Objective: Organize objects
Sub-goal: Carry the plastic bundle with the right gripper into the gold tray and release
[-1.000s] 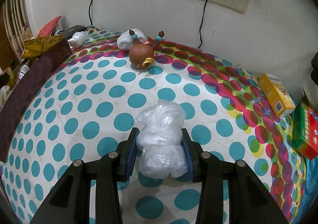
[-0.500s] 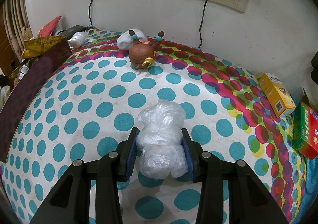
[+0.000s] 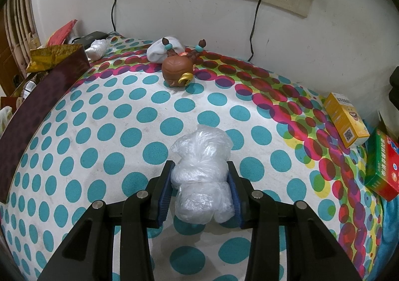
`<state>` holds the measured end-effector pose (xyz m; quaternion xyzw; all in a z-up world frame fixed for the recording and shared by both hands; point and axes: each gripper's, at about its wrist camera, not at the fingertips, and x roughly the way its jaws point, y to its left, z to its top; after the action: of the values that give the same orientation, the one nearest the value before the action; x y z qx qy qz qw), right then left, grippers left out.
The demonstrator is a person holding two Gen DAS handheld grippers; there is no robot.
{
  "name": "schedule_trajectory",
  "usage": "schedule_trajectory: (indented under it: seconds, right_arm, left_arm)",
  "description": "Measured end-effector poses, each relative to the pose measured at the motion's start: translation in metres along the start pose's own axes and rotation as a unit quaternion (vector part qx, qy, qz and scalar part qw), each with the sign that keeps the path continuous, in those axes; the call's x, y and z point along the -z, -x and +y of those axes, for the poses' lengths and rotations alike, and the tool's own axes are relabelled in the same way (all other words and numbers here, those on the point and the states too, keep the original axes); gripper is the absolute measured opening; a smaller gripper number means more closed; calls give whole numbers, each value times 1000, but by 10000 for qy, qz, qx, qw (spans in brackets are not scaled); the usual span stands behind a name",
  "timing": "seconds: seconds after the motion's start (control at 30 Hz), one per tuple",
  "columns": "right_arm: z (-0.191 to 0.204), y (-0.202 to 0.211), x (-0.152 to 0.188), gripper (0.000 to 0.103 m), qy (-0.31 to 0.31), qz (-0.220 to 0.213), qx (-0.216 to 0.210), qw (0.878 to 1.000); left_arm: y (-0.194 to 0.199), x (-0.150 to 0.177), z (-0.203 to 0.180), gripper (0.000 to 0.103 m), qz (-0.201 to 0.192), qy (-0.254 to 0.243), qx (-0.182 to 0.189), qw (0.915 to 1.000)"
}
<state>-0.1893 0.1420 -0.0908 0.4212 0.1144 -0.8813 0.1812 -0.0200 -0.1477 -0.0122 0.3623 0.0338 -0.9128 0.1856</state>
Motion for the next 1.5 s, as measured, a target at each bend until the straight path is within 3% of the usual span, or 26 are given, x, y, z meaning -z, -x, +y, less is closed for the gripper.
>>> schedule_trajectory:
  seconds: [0.23,0.47,0.7,0.9,1.17,1.33,1.5]
  right_arm:
    - [-7,16,10,38,163,-45,301,9994]
    - [-13,21,14,38,190,-50,417,9989]
    - [-12,22,15,38,235,-54,596,9979]
    - [-11,31,10,38,-25,71,485,9988]
    - [29,81,0,38,-142,-287,-303,9990]
    - [95,118,-7,38,465,-506,-951,9931]
    - [167,144,-7,38,1168,-599,-1554,9791]
  left_arm:
    - [23,25,25,46,225,166,261,9993]
    - [42,44,72,51,207,653,309,9972]
    - [53,64,104,51,187,815,395,9957]
    - [58,79,132,52,66,1060,369,9937]
    - [42,93,154,53,221,1448,452,9882]
    - [34,101,158,53,319,1573,479,9859]
    - [34,100,161,53,262,1474,366,9881]
